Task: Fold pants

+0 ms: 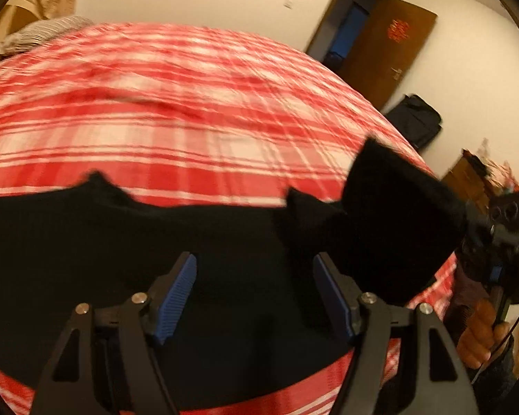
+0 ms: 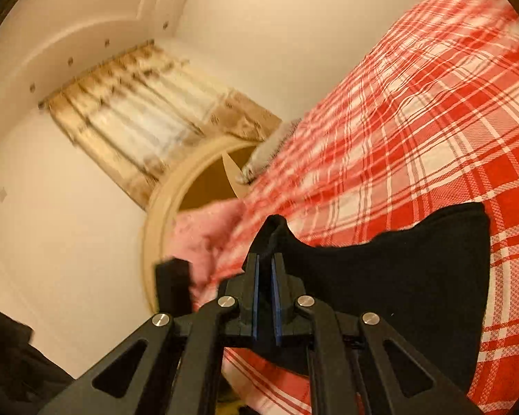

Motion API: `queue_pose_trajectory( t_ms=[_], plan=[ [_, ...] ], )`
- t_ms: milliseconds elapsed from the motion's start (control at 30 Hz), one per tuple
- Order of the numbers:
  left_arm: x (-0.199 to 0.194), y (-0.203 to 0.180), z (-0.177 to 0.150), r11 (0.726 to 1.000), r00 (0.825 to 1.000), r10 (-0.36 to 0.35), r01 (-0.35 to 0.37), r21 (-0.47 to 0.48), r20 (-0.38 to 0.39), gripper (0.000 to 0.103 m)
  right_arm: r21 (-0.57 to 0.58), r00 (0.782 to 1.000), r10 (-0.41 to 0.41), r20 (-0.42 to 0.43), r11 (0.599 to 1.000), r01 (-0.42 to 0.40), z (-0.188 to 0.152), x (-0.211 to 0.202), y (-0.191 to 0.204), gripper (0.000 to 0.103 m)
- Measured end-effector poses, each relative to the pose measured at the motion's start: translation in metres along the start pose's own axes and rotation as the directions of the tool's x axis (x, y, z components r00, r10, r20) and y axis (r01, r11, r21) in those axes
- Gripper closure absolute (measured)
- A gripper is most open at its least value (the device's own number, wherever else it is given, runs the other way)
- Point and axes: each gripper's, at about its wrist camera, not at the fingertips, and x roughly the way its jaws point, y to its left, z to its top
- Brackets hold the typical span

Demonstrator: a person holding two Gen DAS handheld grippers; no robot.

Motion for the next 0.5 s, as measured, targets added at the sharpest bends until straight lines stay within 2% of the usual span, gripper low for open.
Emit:
queue_pose_trajectory(
  t_ms=[167,300,367,400,433,500],
  plan=[
    [0.041,-0.025,0.001,0.996,0.992,-0.088,0.088,-0.009,-0.087,0.03,0.004,0.999,-0.002,0.042,1.0,0.002,0.011,-0.006,-0.001,0.096],
    [0.052,-0.042,0.003,0.994,0.992,-0.107,0.107,-0.004,-0.071,0.029,0.002,0.997,0.011,0.075,1.0,-0.011,0.019,-0.021,0.001,0.096],
    [0.048,-0.044,0.002,0.991,0.989,-0.13,0.129,-0.028,-0.071,0.045,-0.02,0.996,0.014,0.088,1.0,-0.012,0.023,-0.028,0.006,0.096],
    [0.048,-0.043,0.002,0.988,0.986,-0.15,0.148,-0.035,-0.076,0.075,-0.031,0.996,0.013,0.093,0.999,-0.01,0.025,-0.031,0.009,0.096],
    [0.049,-0.04,0.002,0.976,0.973,-0.21,0.203,-0.074,-0.1,0.092,-0.041,0.995,0.011,0.098,0.999,-0.007,0.027,-0.034,0.012,0.096],
    [0.046,-0.04,0.001,0.965,0.964,-0.249,0.239,-0.108,-0.093,0.092,-0.059,0.995,0.004,0.101,0.998,0.002,0.031,-0.037,0.017,0.096]
  ],
)
